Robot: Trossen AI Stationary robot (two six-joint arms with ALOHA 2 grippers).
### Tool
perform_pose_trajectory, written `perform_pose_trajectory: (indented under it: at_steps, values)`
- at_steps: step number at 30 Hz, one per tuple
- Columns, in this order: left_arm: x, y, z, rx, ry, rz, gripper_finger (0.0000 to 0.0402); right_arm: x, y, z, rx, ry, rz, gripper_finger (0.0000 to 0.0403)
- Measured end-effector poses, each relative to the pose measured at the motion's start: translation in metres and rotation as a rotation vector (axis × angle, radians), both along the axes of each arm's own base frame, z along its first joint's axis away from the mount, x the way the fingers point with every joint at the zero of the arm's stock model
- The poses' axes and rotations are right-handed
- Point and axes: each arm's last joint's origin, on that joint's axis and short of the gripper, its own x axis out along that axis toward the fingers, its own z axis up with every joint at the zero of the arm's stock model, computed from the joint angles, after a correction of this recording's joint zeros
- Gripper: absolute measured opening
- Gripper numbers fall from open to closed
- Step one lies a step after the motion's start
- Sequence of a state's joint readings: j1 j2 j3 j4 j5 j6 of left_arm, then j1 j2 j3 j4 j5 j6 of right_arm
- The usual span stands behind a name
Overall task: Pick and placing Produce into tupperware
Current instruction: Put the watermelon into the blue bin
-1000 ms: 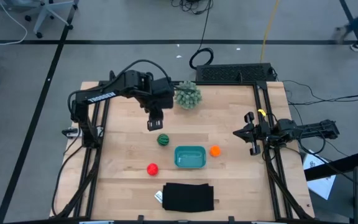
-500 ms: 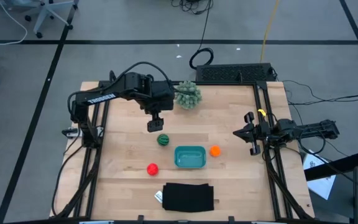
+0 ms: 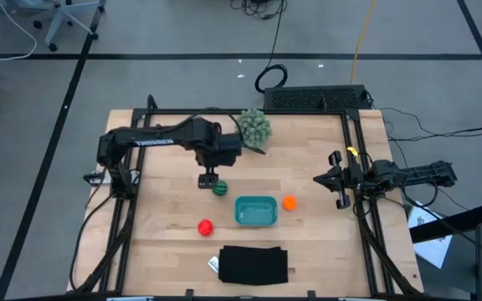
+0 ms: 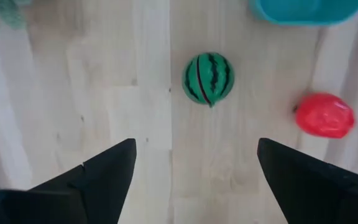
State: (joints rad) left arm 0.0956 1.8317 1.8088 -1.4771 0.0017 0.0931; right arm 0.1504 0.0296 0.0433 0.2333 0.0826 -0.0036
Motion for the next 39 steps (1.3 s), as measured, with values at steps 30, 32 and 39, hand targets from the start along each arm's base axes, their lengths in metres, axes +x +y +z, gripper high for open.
perform_pose_trajectory:
  at_steps: [30, 32, 39]
  values:
    - [0.012, -0.008, -0.08, -0.106, -0.074, 0.12, 0.0342, 0.0, 0.0, 0.0, 0.0, 0.002, 0.0, 0.0]
    - [0.011, -0.009, -0.083, -0.105, -0.072, 0.119, 0.0342, 0.0, 0.0, 0.0, 0.0, 0.004, 0.0, 0.0]
    - [0.013, -0.012, -0.093, -0.104, -0.097, 0.113, 0.0342, 0.0, 0.0, -0.001, -0.001, 0.006, 0.0, 0.0]
